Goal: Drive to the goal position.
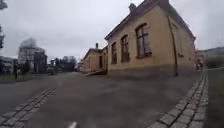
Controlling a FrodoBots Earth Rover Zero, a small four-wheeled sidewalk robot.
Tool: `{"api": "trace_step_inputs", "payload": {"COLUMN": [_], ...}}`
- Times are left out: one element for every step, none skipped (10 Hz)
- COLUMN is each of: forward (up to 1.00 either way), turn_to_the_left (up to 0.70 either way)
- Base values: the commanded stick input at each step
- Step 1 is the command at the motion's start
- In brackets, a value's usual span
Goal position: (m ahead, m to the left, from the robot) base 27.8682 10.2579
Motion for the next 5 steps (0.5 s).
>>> {"api": "trace_step_inputs", "payload": {"forward": [0.70,0.70,0.70,0.70,0.70], "turn_to_the_left": [0.00,0.14,0.35,0.35,0.25]}}
